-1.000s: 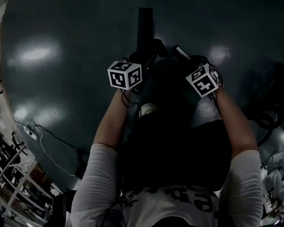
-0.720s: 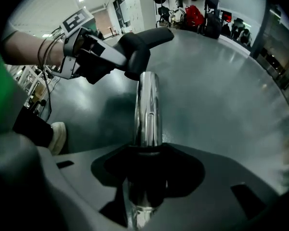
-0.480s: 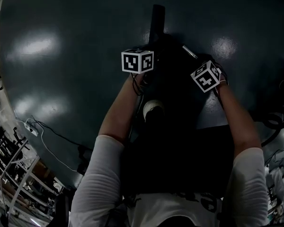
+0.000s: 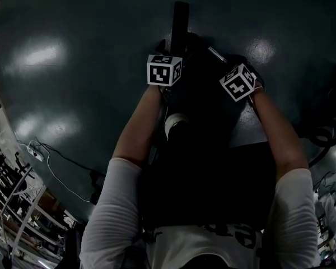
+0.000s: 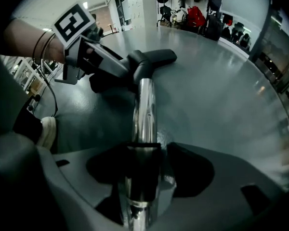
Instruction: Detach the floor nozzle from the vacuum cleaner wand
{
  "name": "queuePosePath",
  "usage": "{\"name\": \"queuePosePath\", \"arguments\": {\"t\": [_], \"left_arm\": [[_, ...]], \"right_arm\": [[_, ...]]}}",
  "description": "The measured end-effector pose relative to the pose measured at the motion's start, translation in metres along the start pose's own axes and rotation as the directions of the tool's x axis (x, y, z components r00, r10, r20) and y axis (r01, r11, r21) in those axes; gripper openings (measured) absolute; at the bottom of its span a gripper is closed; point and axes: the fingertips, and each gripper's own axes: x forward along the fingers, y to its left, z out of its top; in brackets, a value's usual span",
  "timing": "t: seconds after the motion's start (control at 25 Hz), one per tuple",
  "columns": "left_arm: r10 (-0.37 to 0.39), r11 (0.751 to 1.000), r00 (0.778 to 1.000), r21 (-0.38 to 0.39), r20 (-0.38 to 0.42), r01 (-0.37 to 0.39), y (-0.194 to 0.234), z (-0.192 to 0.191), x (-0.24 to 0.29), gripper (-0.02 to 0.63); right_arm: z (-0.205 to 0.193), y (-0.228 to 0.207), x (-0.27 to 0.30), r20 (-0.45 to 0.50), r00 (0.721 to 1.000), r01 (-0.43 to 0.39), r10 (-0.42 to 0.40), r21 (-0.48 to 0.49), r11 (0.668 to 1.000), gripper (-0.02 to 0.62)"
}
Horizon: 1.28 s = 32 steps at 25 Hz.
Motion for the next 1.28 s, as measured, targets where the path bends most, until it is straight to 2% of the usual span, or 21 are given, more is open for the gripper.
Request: {"name": "queuePosePath", "arguments": {"t": [0.04,0.16,0.24,0.36,0.4,0.44,0.56,0.6,0.76,0.84,0.92,1.04,1.16,1.28], "left_arm": [[0.012,1.0,1.0,0.022,0.007,-0.012,0.001,0.001,-0.002,0.476],[0.012,0.997,1.0,0.076,0.024,-0.014,-0.003,0.003,-0.015,0.48],[0.005,0.995,0.998,0.094,0.061,-0.011,-0.011,0.013,-0.027,0.48],[0.026,0.995,0.996,0.092,0.086,-0.034,-0.021,0.028,-0.046,0.474],[0.047,0.994,0.995,0.09,0.093,-0.055,-0.022,0.033,-0.053,0.441],[0.073,0.993,0.991,0.087,0.109,-0.083,-0.023,0.041,-0.062,0.371],[0.157,0.982,0.967,0.068,0.201,-0.174,-0.027,0.072,-0.096,0.024],[0.166,0.981,0.96,0.065,0.228,-0.185,-0.031,0.084,-0.108,0.003],[0.124,0.987,0.956,0.068,0.265,-0.147,-0.066,0.143,-0.169,0.003],[0.104,0.985,0.955,0.101,0.276,-0.137,-0.09,0.179,-0.216,0.003],[0.085,0.982,0.952,0.138,0.295,-0.13,-0.118,0.219,-0.273,0.003],[0.072,0.982,0.942,0.141,0.328,-0.125,-0.163,0.281,-0.366,0.003],[0.066,0.982,0.926,0.142,0.371,-0.127,-0.218,0.336,-0.461,0.003],[0.051,0.977,0.894,0.162,0.445,-0.136,-0.277,0.386,-0.558,0.003]], "right_arm": [[0.0,-0.003,-0.002,0.0,1.0,0.001,-0.001,-0.001,1.0,0.258],[0.006,-0.003,-0.018,0.043,0.999,-0.024,0.024,-0.004,1.0,0.265],[0.02,-0.006,-0.037,0.121,0.992,-0.042,0.039,0.025,0.999,0.265],[0.042,-0.015,-0.07,0.26,0.965,-0.084,0.046,0.137,0.987,0.262],[0.048,-0.019,-0.081,0.3,0.953,-0.097,0.038,0.185,0.978,0.262],[0.052,-0.025,-0.092,0.334,0.942,-0.097,0.015,0.231,0.968,0.241],[0.061,-0.044,-0.13,0.396,0.909,0.006,-0.132,0.303,0.953,0.011],[0.065,-0.048,-0.145,0.416,0.893,0.038,-0.17,0.307,0.951,0.005],[0.091,-0.054,-0.241,0.513,0.816,0.062,-0.269,0.384,0.921,0.003],[0.105,-0.049,-0.307,0.539,0.779,0.075,-0.321,0.429,0.9,0.003],[0.119,-0.036,-0.376,0.55,0.753,0.094,-0.361,0.454,0.886,0.002],[0.143,-0.016,-0.485,0.565,0.731,0.08,-0.383,0.486,0.87,0.002],[0.161,0.005,-0.606,0.579,0.696,0.097,-0.426,0.512,0.853,0.002],[0.176,0.026,-0.725,0.615,0.634,0.108,-0.468,0.529,0.842,0.002]]}}
